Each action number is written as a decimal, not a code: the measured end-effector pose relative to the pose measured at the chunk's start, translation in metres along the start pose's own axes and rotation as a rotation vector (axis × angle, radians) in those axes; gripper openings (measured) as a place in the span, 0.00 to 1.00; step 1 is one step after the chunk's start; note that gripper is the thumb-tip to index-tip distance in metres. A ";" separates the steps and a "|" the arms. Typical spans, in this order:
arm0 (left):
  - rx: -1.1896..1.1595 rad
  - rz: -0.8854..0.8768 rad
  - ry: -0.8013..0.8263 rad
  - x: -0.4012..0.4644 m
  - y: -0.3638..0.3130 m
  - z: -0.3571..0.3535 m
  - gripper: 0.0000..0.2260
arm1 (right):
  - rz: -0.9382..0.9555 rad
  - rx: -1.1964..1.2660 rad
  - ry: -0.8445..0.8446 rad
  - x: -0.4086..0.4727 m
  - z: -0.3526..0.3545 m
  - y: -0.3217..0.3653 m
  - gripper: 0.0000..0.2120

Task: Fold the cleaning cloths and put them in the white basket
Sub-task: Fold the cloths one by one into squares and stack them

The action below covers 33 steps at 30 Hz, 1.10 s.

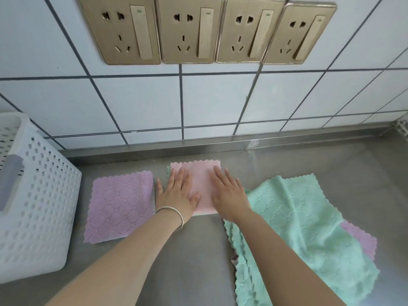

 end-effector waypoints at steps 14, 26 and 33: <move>0.085 -0.629 -0.220 -0.165 -0.149 -0.070 0.26 | -0.011 -0.009 -0.406 -0.235 -0.035 -0.088 0.22; 0.274 -0.478 -0.059 -0.163 -0.194 -0.085 0.20 | -0.053 0.095 -0.429 -0.237 -0.048 -0.090 0.16; 0.196 -0.426 -0.219 -0.166 -0.201 -0.055 0.09 | -0.063 0.113 -0.540 -0.240 -0.023 -0.090 0.11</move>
Point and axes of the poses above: each hand's wrist, its own x-axis towards the middle knuckle, its own z-axis out of the back of the hand, y = z × x, the point moved 10 cm from there along x, towards the middle knuckle, and after that the axes turned 5 degrees about y, right-handed, at the moved point
